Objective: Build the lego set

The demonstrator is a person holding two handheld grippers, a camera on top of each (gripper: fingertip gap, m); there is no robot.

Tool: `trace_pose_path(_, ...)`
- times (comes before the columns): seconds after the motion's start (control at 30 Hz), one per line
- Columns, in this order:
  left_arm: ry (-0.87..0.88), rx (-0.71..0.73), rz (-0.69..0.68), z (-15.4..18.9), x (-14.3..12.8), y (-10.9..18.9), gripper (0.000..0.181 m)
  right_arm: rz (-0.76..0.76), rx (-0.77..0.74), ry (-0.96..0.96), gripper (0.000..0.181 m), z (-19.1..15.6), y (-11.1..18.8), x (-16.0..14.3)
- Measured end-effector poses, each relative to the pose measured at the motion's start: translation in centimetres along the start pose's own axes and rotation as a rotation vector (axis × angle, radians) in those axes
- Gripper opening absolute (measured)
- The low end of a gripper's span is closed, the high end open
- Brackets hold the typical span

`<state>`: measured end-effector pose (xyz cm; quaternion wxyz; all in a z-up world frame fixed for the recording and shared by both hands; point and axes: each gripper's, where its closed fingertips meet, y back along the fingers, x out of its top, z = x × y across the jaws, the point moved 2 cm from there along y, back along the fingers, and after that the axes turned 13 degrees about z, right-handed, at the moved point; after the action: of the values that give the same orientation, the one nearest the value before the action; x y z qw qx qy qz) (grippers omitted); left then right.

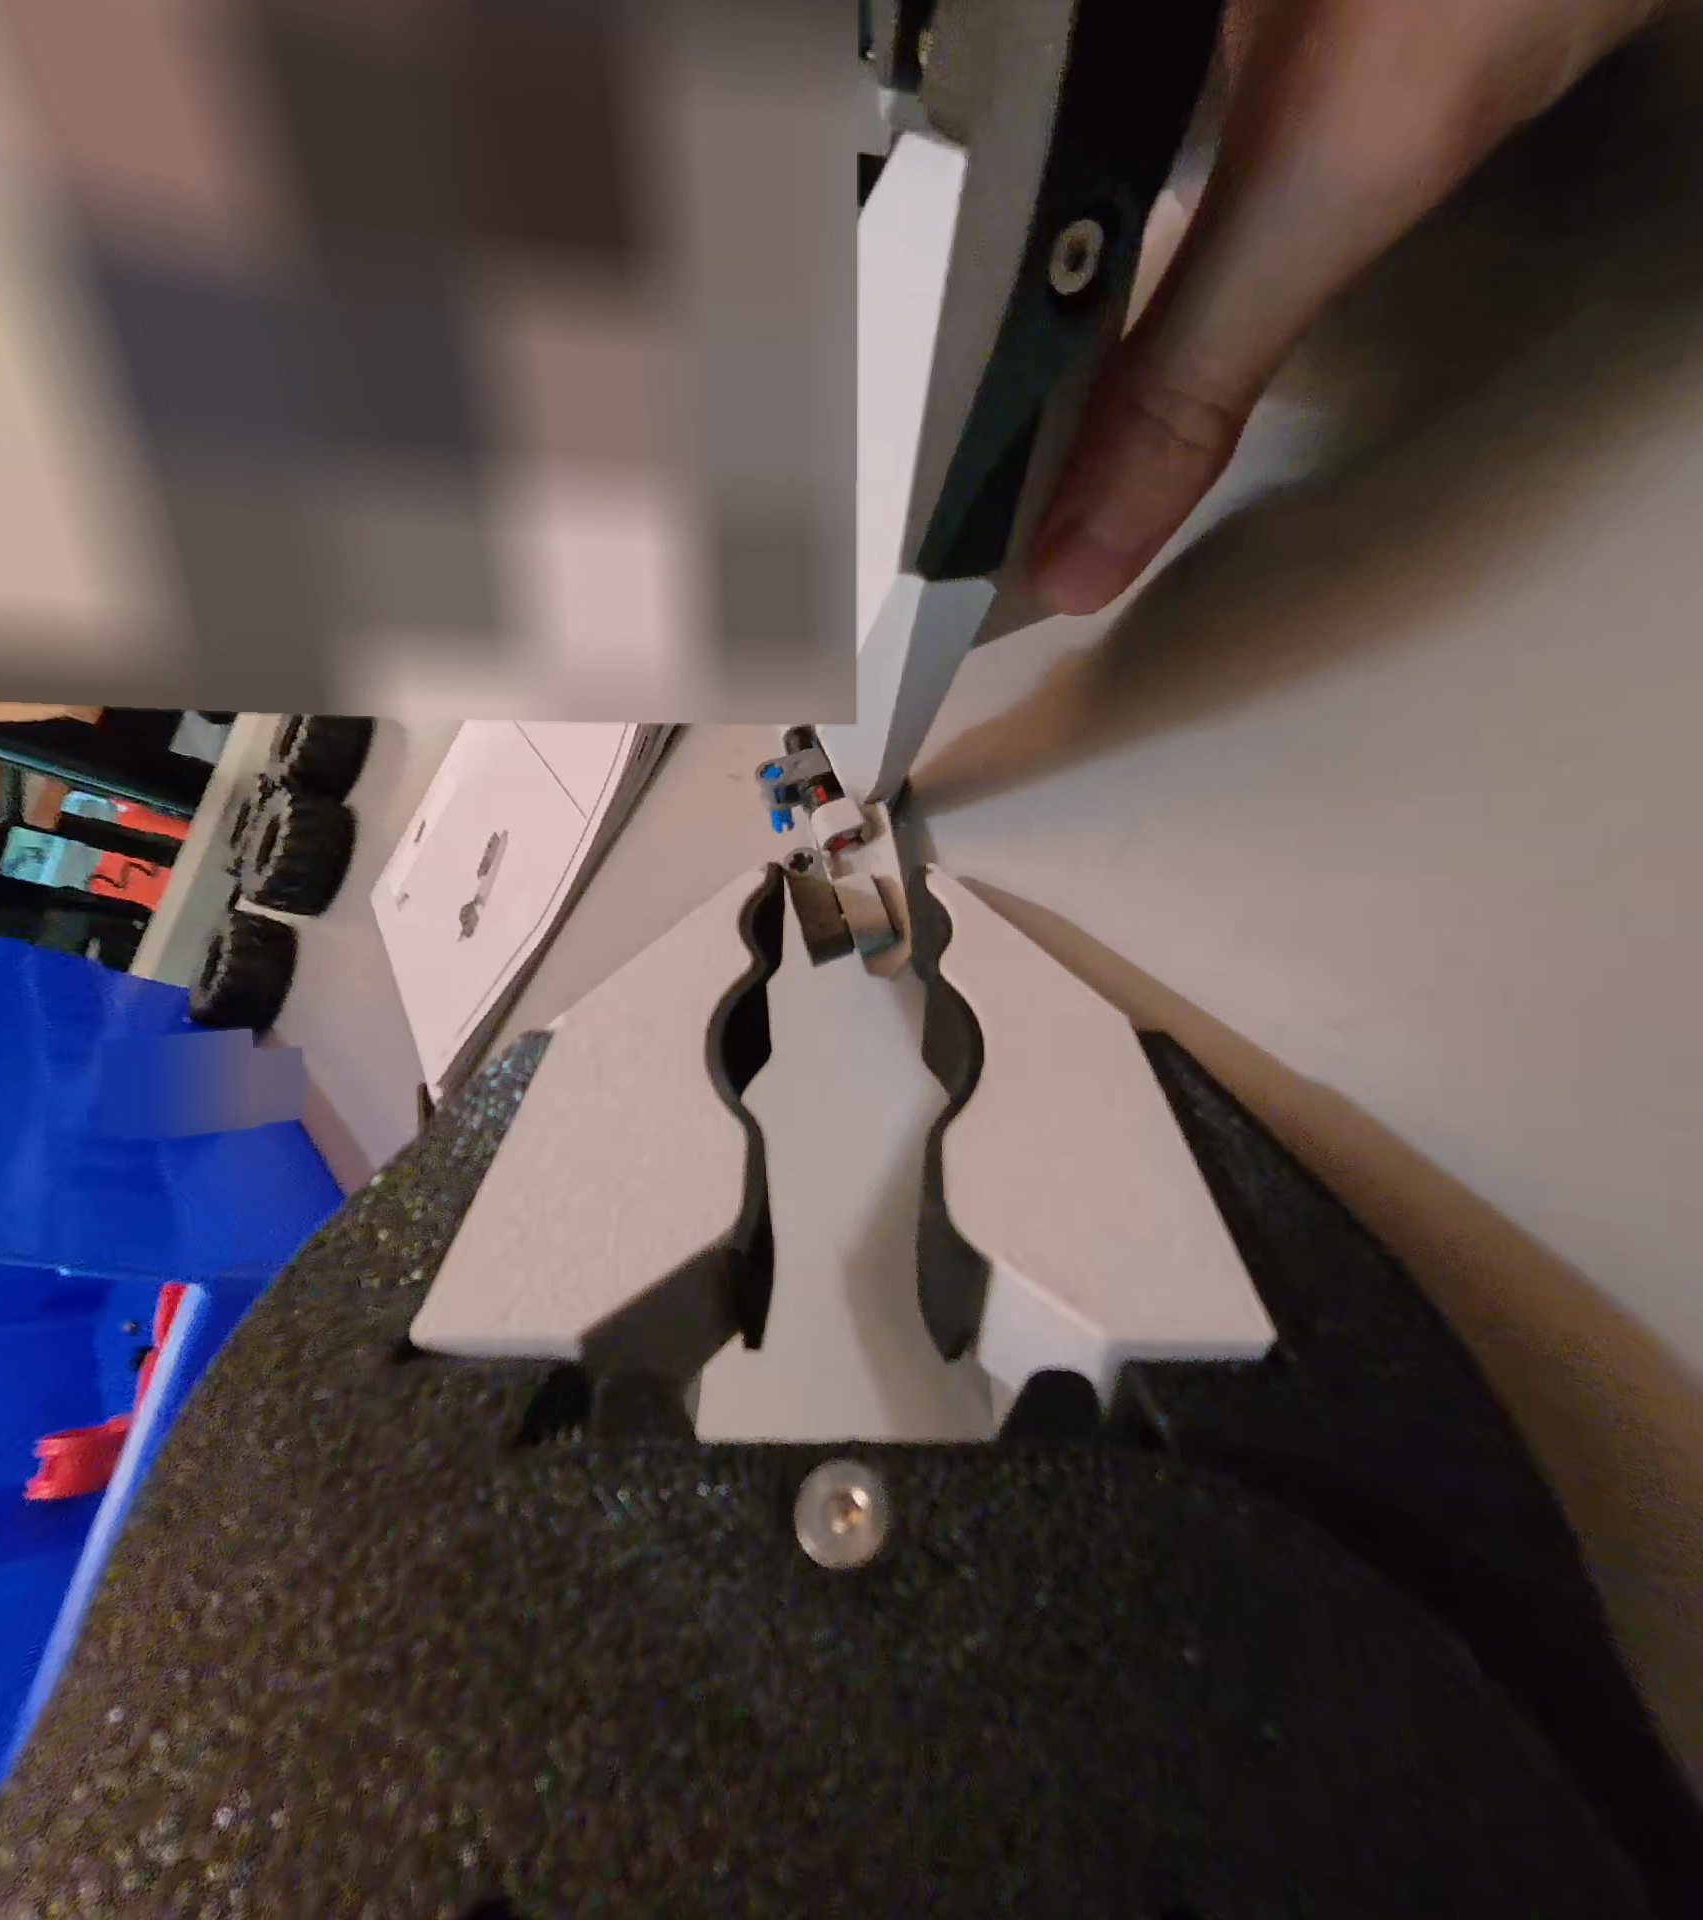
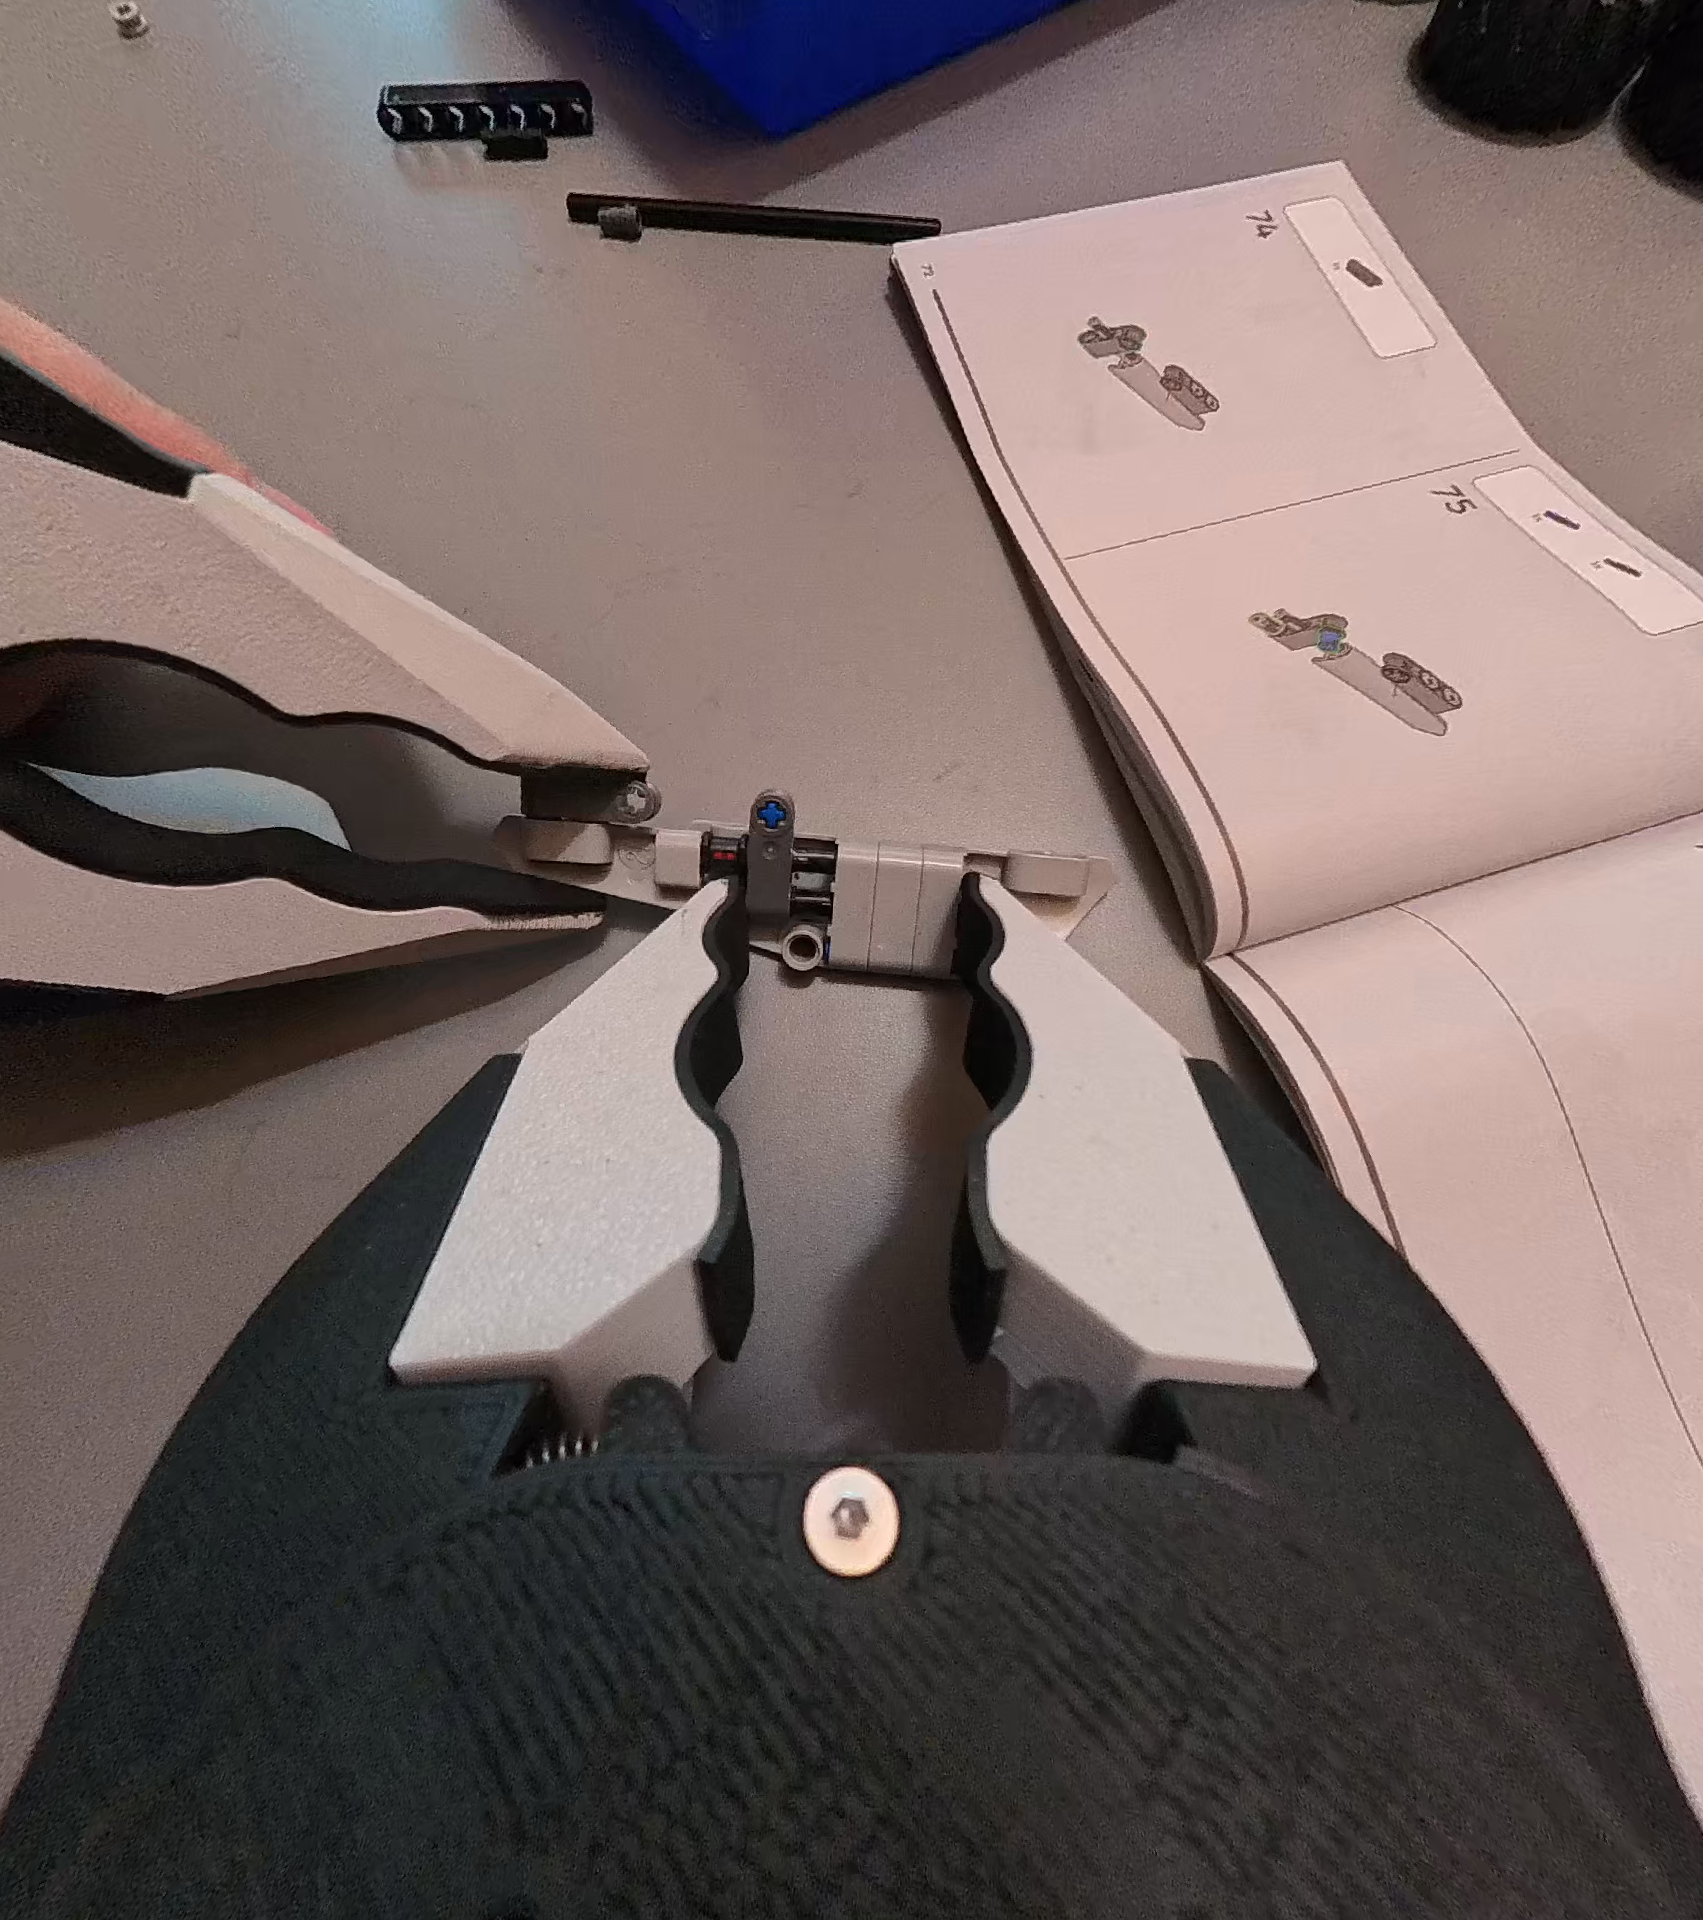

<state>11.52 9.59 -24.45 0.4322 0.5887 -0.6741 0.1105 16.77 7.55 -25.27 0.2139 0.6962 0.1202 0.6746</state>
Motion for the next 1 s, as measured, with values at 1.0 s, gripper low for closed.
trace_pose_path(1.0, 0.002, -0.054, 0.046, 0.0, -0.2, 0.7, 0.02, 0.0, 0.012, 0.035, 0.04, 0.2, -0.2, 0.0)
